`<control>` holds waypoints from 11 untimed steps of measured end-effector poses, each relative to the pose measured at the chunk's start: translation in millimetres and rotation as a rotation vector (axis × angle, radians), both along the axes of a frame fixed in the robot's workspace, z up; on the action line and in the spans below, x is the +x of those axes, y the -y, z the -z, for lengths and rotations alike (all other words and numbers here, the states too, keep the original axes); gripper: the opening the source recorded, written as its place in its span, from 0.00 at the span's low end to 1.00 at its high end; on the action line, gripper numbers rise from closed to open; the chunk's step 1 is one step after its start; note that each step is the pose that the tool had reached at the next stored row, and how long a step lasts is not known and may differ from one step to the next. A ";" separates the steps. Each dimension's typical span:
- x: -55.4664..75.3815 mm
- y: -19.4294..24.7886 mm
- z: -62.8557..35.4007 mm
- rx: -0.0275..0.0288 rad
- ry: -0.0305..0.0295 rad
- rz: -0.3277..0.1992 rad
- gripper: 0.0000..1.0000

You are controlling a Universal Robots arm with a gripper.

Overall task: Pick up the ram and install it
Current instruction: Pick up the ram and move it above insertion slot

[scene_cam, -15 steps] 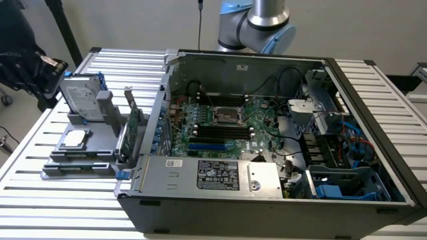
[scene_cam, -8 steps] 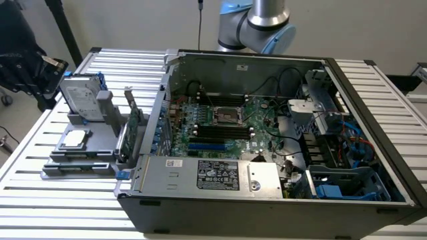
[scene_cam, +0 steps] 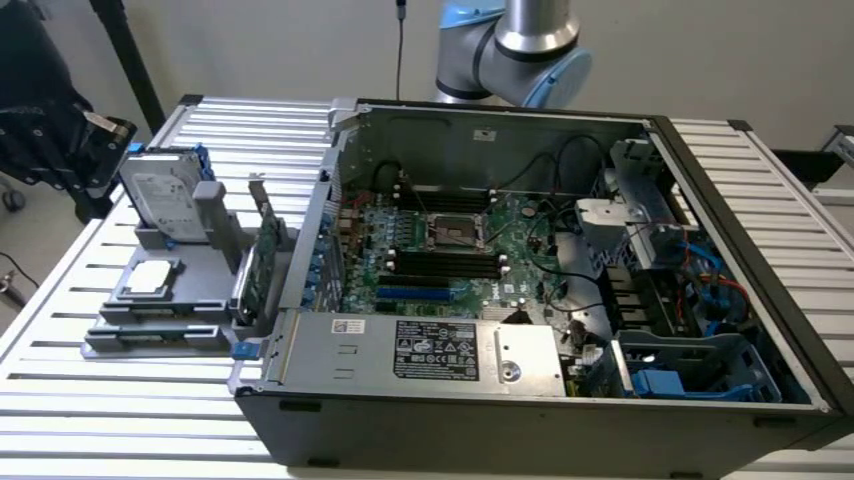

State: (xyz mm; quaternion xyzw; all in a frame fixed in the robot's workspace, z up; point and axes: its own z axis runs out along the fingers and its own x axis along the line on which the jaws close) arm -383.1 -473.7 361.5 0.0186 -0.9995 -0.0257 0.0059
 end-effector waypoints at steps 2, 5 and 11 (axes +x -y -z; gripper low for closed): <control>0.0 0.0 0.0 0.0000 0.0000 0.000 0.11; -0.1 0.0 0.1 0.0001 0.0001 0.000 0.11; -1.7 2.5 3.1 0.0000 -0.0022 -0.043 0.11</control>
